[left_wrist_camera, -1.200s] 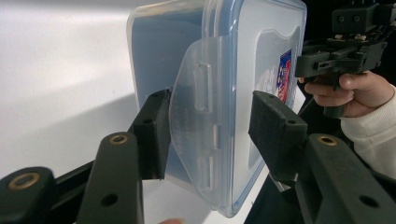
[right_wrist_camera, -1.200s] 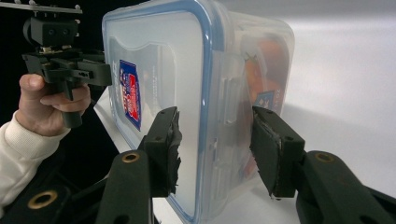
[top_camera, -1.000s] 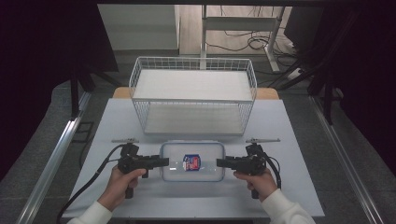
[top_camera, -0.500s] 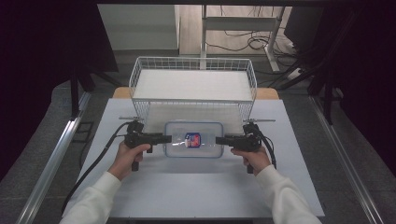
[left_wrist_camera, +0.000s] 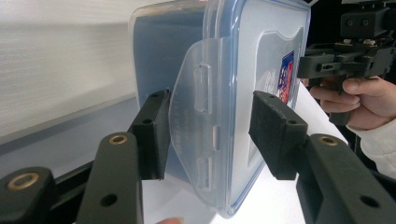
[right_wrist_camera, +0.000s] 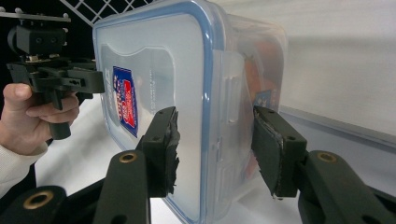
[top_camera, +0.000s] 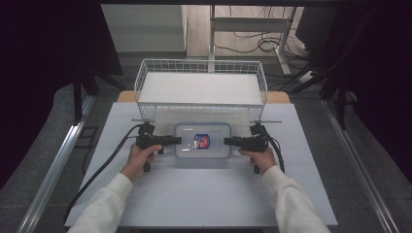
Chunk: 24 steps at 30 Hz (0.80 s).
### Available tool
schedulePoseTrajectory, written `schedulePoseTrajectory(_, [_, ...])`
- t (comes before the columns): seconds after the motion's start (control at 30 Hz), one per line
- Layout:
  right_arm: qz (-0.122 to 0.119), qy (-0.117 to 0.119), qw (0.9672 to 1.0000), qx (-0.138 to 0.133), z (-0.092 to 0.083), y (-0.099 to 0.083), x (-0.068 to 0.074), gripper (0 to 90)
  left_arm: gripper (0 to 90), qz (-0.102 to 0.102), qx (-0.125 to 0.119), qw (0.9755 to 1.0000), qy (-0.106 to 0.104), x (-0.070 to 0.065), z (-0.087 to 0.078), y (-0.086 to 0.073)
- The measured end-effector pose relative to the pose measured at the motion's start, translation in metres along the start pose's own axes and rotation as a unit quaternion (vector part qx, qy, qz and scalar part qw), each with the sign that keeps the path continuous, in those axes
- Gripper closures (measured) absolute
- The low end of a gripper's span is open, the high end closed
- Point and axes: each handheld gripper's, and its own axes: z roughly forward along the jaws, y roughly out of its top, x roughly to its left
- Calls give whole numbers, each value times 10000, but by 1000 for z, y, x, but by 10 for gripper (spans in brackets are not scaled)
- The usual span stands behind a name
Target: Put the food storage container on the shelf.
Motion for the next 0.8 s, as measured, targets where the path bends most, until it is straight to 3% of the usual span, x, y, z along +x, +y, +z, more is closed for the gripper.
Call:
schedulePoseTrajectory(0.17, [10,35,10000,-71,4,1,-2,516,494,-61,-49,10000,22,3,-1,2])
schedulePoseTrajectory(0.27, [115,57,9999,-116,5,1,-5,511,493,-247,-104,9996,-17,7,1,3])
schedulePoseTrajectory(0.47, [347,-70,9991,-217,7,2,-6,496,488,-449,-169,9988,11,9,3,4])
schedulePoseTrajectory(0.63, [233,-430,9984,-270,11,1,-1,517,457,-580,-153,9982,52,14,6,4])
schedulePoseTrajectory(0.7, [239,-443,9984,-262,12,1,0,493,452,-697,-181,9974,-36,17,8,4])
schedulePoseTrajectory(0.8, [365,-434,9980,-286,14,1,-1,471,456,-700,-208,9973,-20,17,8,4])
